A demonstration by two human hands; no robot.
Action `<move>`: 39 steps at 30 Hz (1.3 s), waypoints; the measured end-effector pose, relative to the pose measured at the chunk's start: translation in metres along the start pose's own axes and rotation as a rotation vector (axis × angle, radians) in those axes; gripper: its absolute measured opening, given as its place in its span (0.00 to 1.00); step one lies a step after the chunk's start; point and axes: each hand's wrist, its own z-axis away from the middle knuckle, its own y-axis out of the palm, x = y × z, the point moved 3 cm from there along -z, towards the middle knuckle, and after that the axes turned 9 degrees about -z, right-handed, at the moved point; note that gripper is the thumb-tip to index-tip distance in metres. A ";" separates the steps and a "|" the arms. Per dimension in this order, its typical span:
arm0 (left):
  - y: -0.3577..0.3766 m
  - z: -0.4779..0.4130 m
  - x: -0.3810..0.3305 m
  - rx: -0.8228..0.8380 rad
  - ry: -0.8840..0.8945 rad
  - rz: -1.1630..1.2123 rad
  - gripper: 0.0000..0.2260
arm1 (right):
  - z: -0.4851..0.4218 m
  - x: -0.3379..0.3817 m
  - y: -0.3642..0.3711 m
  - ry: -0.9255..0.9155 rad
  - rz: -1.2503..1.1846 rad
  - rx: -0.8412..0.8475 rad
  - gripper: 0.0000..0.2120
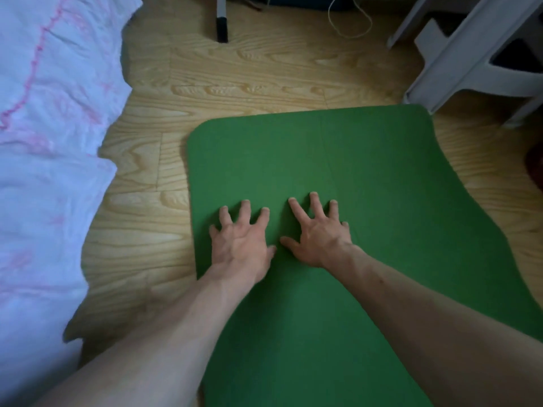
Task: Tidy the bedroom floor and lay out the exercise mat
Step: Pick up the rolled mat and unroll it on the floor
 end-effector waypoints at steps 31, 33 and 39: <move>-0.388 0.547 0.013 -0.333 -0.100 1.386 0.24 | 0.605 0.022 -0.279 -0.365 -0.929 -0.473 0.18; -0.433 0.601 -0.001 -0.336 -0.103 1.419 0.24 | 0.672 0.024 -0.317 -0.385 -0.976 -0.484 0.19; -0.524 0.806 -0.070 -0.392 -0.053 1.475 0.24 | 0.910 0.005 -0.377 -0.433 -1.200 -0.590 0.19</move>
